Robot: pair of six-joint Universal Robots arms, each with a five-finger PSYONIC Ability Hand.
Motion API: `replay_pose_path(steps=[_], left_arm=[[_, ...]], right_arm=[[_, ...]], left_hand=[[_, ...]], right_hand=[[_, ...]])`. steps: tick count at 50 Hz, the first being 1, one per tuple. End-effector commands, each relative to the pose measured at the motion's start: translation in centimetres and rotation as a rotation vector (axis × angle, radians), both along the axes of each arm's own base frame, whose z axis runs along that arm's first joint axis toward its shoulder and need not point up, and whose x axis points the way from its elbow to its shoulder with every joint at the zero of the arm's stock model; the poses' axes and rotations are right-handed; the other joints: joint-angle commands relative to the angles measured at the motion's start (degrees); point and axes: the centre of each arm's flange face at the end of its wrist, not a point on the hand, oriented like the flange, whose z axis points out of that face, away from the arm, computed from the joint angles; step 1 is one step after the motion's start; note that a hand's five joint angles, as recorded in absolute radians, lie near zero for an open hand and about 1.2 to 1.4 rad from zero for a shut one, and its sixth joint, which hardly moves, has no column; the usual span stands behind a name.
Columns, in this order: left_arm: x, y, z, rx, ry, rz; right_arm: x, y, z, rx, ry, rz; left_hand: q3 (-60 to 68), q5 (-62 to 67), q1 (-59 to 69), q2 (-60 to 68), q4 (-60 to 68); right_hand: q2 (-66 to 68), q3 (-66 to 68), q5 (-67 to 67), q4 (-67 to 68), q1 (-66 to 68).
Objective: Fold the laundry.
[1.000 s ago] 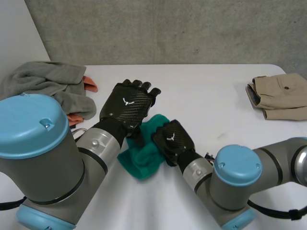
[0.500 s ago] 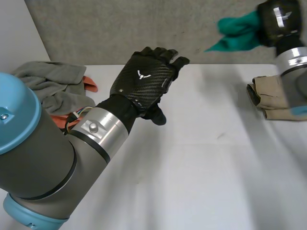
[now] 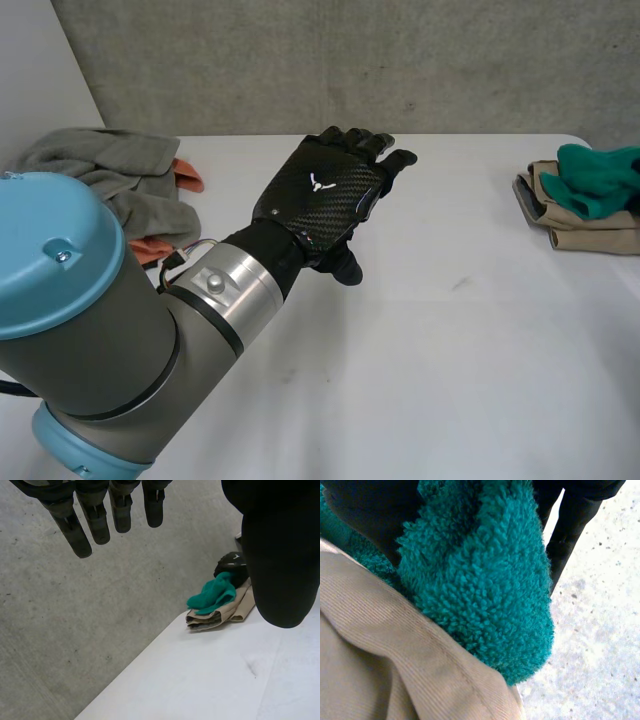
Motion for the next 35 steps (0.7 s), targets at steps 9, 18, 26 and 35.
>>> replay_pose_path(steps=[9,18,26,35], left_arm=[[0.0,0.0,0.1,0.000,0.003,0.001],[0.2,0.2,0.5,-0.006,0.008,0.001],[0.8,0.3,2.1,-0.042,0.036,0.020],[5.6,-6.8,8.3,-0.187,0.163,0.335]], right_arm=[[-0.7,2.0,3.8,0.016,0.010,-0.066],[-5.0,5.1,9.4,0.138,0.050,-0.302],[-11.3,8.4,15.1,0.194,0.314,-0.800],[-5.1,10.2,23.3,-0.161,0.205,-0.749]], left_hand=[[-0.34,-0.95,0.84,0.00,0.13],[-0.51,-1.11,0.67,-0.17,-0.03],[-0.68,-1.28,0.50,-0.34,-0.20],[-0.18,-0.78,1.00,0.17,0.30]], right_hand=[[-55.97,-57.37,-54.78,-58.79,-49.90],[-55.97,-57.37,-54.78,-58.79,-49.90],[-55.97,-57.37,-54.78,-58.79,-49.90],[-55.97,-57.37,-54.78,-58.79,-49.90]])
